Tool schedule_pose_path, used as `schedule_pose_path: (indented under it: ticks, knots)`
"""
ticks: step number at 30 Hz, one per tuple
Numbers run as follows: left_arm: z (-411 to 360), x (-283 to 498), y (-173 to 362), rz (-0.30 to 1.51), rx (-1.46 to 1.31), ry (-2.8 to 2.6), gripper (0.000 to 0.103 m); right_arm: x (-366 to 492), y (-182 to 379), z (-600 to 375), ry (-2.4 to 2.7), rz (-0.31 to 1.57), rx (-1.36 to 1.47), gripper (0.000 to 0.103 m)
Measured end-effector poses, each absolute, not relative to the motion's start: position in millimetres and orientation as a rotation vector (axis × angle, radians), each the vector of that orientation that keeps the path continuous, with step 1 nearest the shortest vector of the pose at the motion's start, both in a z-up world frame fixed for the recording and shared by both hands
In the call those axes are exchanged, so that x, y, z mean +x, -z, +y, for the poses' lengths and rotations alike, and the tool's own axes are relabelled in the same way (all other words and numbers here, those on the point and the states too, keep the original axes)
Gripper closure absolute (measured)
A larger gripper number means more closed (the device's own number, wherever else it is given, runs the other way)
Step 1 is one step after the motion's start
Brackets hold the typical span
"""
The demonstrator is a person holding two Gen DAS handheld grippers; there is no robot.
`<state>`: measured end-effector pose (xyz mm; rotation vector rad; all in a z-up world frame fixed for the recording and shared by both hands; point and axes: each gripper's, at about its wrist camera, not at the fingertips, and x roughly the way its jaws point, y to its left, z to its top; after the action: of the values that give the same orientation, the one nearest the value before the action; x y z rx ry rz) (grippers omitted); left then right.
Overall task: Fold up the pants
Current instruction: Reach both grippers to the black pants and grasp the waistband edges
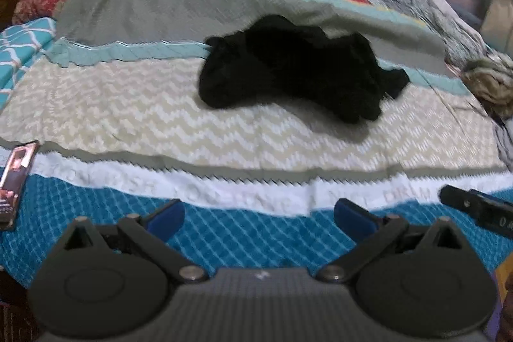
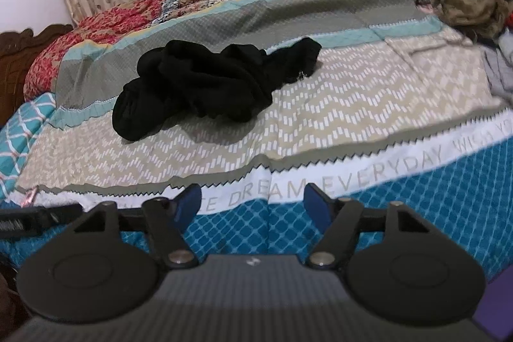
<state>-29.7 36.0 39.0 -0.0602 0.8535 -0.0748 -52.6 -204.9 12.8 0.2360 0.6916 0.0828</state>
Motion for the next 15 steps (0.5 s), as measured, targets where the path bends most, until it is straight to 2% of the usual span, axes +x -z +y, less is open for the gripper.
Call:
schedule_pose_path:
  ticks: [7, 15]
  knots:
    - [68, -11, -37, 0.885, -0.126, 0.036, 0.0, 12, -1, -189, -0.173, 0.613, -0.027, 0.031]
    - [77, -1, -34, 0.898, -0.102, 0.023, 0.0, 86, 20, -156, -0.25, 0.606, -0.172, 0.028]
